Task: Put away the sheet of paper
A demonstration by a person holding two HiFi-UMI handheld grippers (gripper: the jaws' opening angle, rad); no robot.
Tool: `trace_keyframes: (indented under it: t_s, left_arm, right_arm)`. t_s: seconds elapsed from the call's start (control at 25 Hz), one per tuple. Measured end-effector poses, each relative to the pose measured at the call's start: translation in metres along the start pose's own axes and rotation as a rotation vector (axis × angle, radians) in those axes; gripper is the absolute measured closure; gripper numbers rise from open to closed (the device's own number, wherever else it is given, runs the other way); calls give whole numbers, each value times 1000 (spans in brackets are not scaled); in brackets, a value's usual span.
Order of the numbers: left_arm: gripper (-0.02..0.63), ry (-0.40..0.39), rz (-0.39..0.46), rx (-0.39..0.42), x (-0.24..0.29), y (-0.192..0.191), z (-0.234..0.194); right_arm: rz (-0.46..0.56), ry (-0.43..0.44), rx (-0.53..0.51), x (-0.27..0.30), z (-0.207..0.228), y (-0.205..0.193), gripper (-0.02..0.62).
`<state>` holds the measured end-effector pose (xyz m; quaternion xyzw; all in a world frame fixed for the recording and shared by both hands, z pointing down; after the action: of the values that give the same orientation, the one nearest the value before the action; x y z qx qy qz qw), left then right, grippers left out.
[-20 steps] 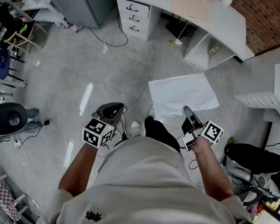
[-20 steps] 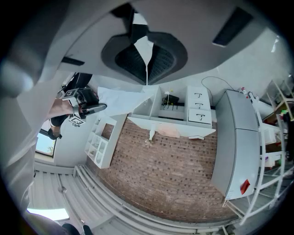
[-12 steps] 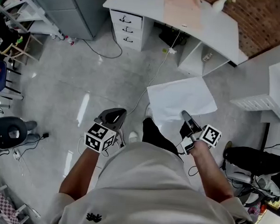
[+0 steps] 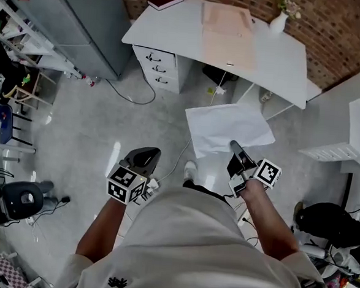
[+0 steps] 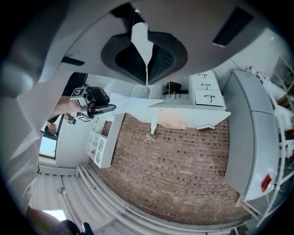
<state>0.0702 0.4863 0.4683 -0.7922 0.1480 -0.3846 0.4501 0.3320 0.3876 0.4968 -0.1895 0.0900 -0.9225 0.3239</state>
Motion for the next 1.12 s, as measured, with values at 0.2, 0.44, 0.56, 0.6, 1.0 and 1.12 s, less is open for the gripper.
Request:
trace_keyframes:
  t_s: [0.2, 0.44, 0.56, 0.6, 1.0, 1.12]
  left_arm:
    - [577, 8, 10, 7, 54, 71, -34]
    - [577, -48, -19, 31, 85, 109, -66]
    - [577, -78, -16, 28, 102, 120, -94]
    - [577, -91, -16, 31, 108, 124, -105]
    - [577, -240, -1, 68, 124, 193, -257]
    - [577, -263, -4, 86, 121, 214, -305]
  right_arm:
    - [13, 16, 14, 48, -4, 84, 568]
    - [46, -1, 55, 91, 2, 125, 568]
    - [69, -14, 60, 119, 7, 141, 568]
    - [73, -23, 56, 129, 9, 146, 568]
    - [178, -133, 65, 243, -12, 191, 568]
    - [209, -169, 73, 277, -18, 202, 568]
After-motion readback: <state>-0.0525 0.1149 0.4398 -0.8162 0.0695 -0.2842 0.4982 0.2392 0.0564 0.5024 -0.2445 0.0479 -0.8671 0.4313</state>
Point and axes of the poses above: the fingertips, and each gripper's own axes: x forward along the fingers, z to its right, y out of its top, the point moved 3 cm from there along -x, backward along the fingers, and after that the axes turned 11 degrees about -y, right-handed, at the moved point
